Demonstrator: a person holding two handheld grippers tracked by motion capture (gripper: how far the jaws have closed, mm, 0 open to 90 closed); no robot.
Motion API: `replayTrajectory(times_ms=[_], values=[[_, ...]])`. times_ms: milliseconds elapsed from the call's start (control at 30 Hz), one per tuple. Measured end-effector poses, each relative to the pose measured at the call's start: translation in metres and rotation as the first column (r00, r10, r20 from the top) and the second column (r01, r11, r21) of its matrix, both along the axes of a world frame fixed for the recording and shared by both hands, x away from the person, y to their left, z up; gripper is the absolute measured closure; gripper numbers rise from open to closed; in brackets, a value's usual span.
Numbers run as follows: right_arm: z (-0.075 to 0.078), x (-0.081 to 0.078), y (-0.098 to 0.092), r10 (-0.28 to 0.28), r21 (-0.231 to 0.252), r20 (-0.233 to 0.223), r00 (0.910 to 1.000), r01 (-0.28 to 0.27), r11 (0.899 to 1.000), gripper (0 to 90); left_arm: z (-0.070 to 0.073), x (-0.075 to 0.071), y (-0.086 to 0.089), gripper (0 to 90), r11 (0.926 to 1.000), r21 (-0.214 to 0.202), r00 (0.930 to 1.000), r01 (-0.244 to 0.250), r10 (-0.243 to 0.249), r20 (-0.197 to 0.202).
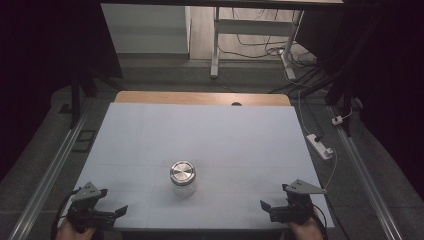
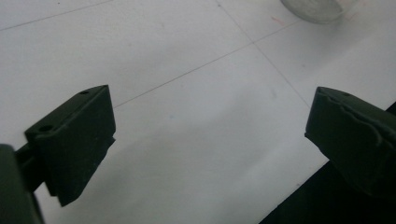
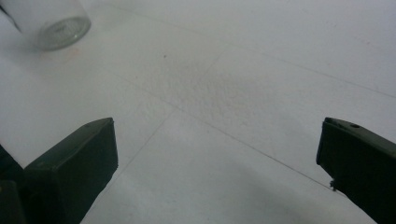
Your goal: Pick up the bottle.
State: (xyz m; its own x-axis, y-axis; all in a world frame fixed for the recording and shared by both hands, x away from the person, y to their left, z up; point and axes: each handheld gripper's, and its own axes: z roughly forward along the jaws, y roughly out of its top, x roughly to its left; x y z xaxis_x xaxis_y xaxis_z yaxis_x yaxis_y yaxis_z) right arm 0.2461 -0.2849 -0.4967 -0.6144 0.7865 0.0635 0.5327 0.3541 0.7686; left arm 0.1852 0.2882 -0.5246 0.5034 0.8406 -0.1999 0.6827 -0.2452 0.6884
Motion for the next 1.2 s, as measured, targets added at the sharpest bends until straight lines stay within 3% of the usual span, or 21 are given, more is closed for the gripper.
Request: replayTrajectory(times_ms=[200, 500, 1067, 1200], values=[[-0.0007, -0.0004, 0.0043, 0.042, -0.029, -0.008, 0.9991, -0.042, 0.999, 0.0, 0.0003, -0.0004, 0.0, 3.2, 0.9998, -0.005, 0.9998, 0.02, -0.02, 0.001], [-0.0005, 0.0025, -0.0014, 0.025, 0.031, -0.031, 0.9992, -0.024, 0.999, 0.0, 0.0, -0.0003, -0.0035, 2.6, 0.9992, 0.021, 0.9994, 0.035, -0.035, -0.001], [-0.0009, 0.0027, 0.0007, 0.034, 0.012, -0.038, 0.9987, -0.034, 0.999, 0.0, 0.0005, 0.0002, -0.0065, 0.0, 0.9983, 0.053, 0.9997, 0.025, -0.024, -0.007], [-0.0011, 0.0031, 0.0007, 0.035, 0.013, -0.04, 0.9986, -0.035, 0.999, 0.0, 0.0023, -0.0005, -0.006, 0.0, 0.9992, 0.022, 0.9994, 0.033, -0.033, 0.01]])
